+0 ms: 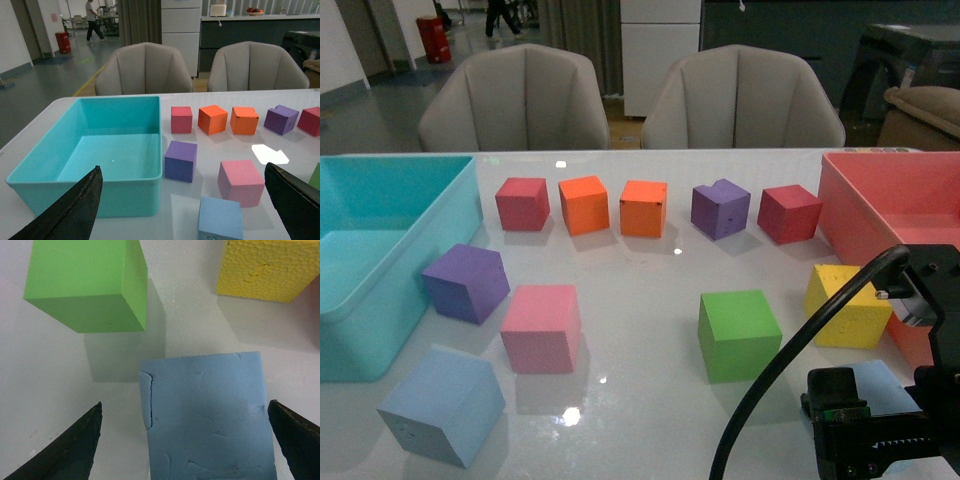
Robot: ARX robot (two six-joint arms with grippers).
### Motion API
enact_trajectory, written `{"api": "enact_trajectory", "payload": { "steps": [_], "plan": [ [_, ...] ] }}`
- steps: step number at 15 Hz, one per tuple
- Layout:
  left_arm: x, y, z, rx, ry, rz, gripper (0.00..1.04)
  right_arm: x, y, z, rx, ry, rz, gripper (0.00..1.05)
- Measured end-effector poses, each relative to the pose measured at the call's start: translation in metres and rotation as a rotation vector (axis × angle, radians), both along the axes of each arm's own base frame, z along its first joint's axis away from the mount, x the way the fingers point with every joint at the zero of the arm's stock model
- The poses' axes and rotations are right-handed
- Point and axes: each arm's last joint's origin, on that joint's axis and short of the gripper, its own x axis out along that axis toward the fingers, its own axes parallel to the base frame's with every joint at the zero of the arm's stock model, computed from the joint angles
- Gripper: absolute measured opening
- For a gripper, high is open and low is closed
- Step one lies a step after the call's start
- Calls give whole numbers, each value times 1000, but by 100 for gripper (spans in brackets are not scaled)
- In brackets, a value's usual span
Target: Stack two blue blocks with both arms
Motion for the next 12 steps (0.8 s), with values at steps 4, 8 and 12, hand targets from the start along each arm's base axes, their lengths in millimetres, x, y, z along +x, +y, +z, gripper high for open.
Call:
{"api": "enact_trajectory", "payload": {
  "steps": [4,8,12],
  "plan": [
    [0,0,0,0,0,0,98,6,2,-16,-13,37,-2,98],
    [0,0,0,0,0,0,98,9,2,-27,-18,53,-2,94],
    [0,0,0,0,0,0,98,-4,-2,-22,-9,51,5,47]
  ]
}}
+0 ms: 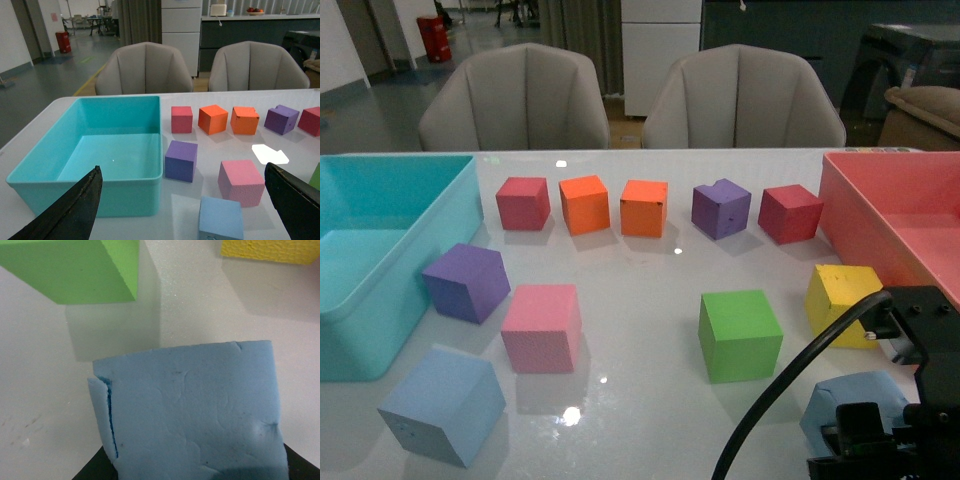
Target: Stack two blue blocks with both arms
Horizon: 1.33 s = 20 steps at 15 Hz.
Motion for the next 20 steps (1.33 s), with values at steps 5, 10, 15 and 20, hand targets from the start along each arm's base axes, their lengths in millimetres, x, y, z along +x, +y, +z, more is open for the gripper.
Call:
{"api": "enact_trajectory", "payload": {
  "steps": [5,10,15,20],
  "plan": [
    [0,0,0,0,0,0,98,-5,8,61,71,-160,53,44],
    [0,0,0,0,0,0,98,66,72,94,100,-223,120,44],
    [0,0,0,0,0,0,98,123,125,89,84,-175,167,43],
    [0,0,0,0,0,0,98,157,145,54,43,-36,98,43]
  ]
}}
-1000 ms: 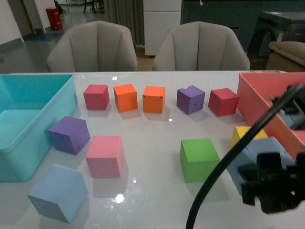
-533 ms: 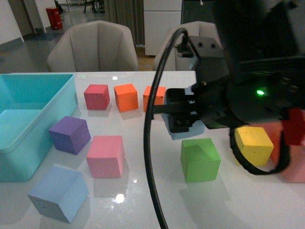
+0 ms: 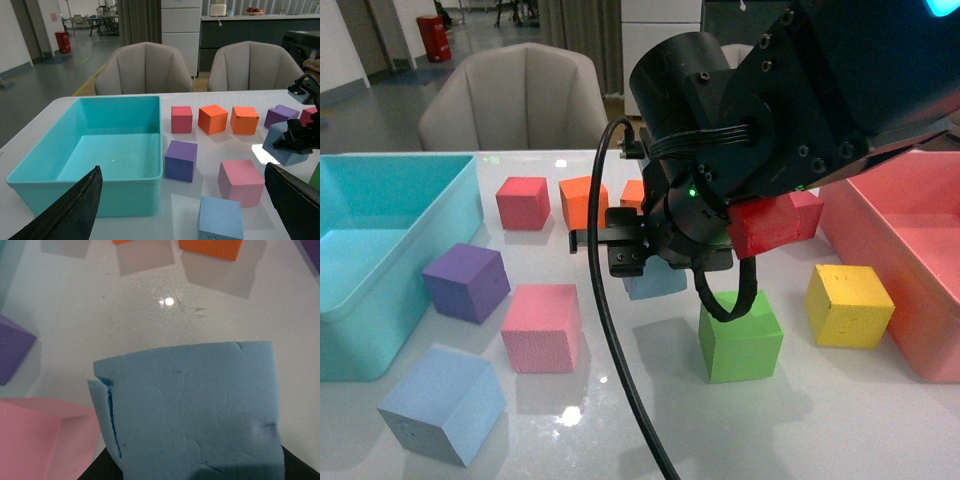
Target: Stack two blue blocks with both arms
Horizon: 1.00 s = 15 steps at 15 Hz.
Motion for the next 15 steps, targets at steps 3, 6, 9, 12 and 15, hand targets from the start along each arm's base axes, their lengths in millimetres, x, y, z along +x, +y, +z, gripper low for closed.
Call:
{"api": "enact_trajectory", "payload": {
  "steps": [3,6,9,12,15],
  "plan": [
    [0,0,0,0,0,0,98,11,4,-6,-14,30,-62,43],
    [0,0,0,0,0,0,98,21,2,-15,-11,71,-110,43],
    [0,0,0,0,0,0,98,32,5,-18,7,88,-142,43],
    [0,0,0,0,0,0,98,39,9,-16,17,88,-143,43],
    [0,0,0,0,0,0,98,43,12,-21,13,94,-142,43]
  ]
}}
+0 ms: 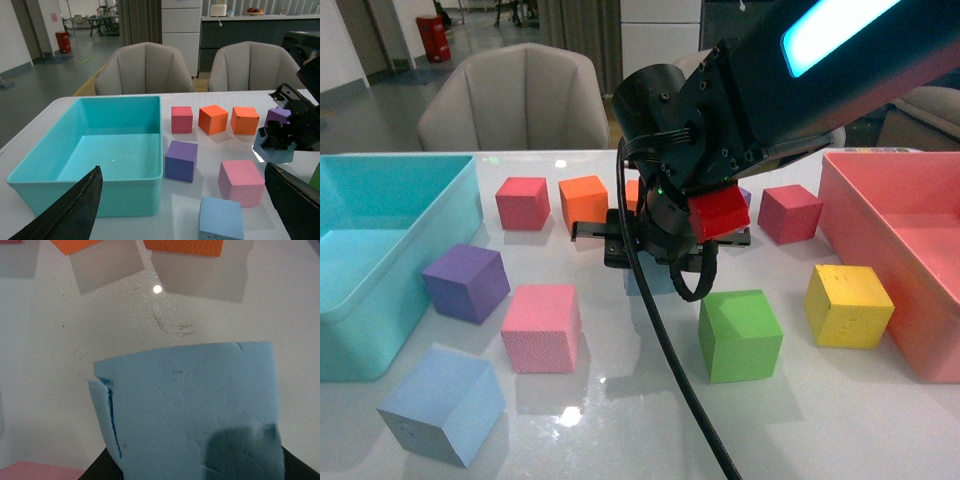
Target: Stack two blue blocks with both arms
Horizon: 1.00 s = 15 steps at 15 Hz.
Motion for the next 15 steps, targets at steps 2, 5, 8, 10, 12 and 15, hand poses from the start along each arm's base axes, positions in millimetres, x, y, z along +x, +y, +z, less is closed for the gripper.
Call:
{"api": "enact_trajectory", "payload": {
  "steps": [2,5,8,10,12,15],
  "plan": [
    [0,0,0,0,0,0,98,2,1,-5,-1,9,3,43],
    [0,0,0,0,0,0,98,3,7,-7,21,16,19,43],
    [0,0,0,0,0,0,98,1,10,-7,22,17,25,53],
    [0,0,0,0,0,0,98,2,10,-7,25,13,26,76],
    [0,0,0,0,0,0,98,2,10,-7,30,4,25,98],
    [0,0,0,0,0,0,98,-4,10,-10,37,15,26,98]
  ]
}}
